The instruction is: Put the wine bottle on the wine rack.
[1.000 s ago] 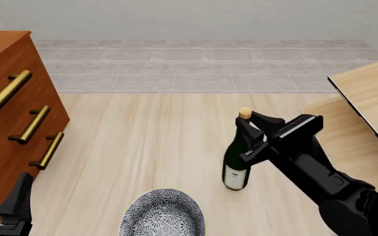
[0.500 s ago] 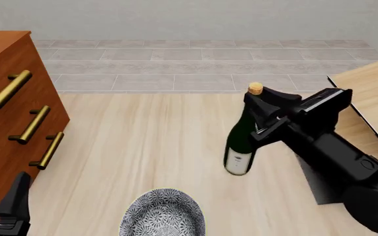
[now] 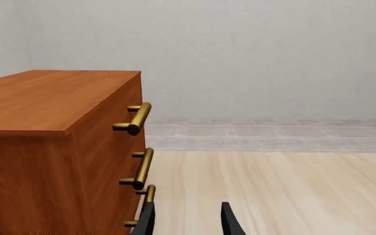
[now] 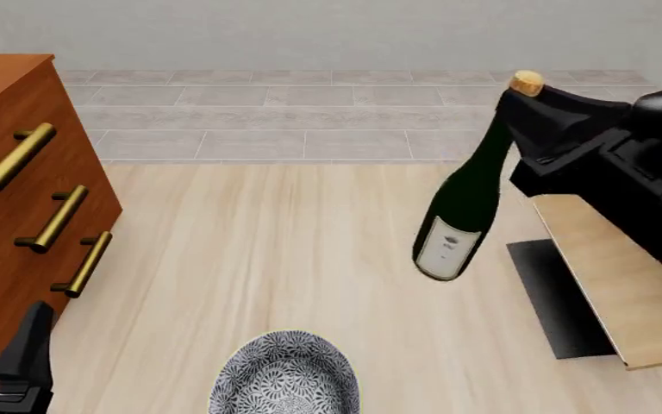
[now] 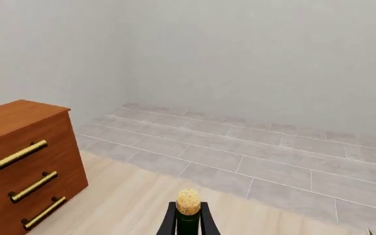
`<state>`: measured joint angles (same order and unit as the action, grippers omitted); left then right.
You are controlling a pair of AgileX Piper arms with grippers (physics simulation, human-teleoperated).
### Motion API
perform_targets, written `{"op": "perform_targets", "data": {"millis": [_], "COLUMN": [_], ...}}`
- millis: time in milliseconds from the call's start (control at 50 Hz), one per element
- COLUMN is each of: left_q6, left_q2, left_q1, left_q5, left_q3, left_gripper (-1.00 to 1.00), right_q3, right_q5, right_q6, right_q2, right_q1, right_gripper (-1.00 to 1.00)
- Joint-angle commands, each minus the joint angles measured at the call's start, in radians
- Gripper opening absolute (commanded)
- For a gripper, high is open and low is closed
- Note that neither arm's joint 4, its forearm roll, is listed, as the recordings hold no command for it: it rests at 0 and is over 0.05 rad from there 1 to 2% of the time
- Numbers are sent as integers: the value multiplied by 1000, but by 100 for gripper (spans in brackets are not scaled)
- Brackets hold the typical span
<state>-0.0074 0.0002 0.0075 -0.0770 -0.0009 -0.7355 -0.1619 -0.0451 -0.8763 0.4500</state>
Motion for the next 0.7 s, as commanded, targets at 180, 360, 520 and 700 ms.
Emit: {"op": "perform_targets", "data": {"millis": [180,360,520,700], "left_q6": [-10,-13,-18,-21], "left_q2": [0,0,0,0], "left_q1": [-13,-31,-42,-47], "left_q5": [-3,-2,-3,-6], "left_q3": [0,0,1,1], "left_gripper": [100,100,100,100], "right_q3": [-108,-123,-133,-171], "right_q5": [181,232,270,321], "right_q6": [-181,-277,-347,-399], "right_q2": [127,149,173,203], "right_q1": [-134,-217,-304,-404], "right_gripper": [-100,-100,-100,-100]}}
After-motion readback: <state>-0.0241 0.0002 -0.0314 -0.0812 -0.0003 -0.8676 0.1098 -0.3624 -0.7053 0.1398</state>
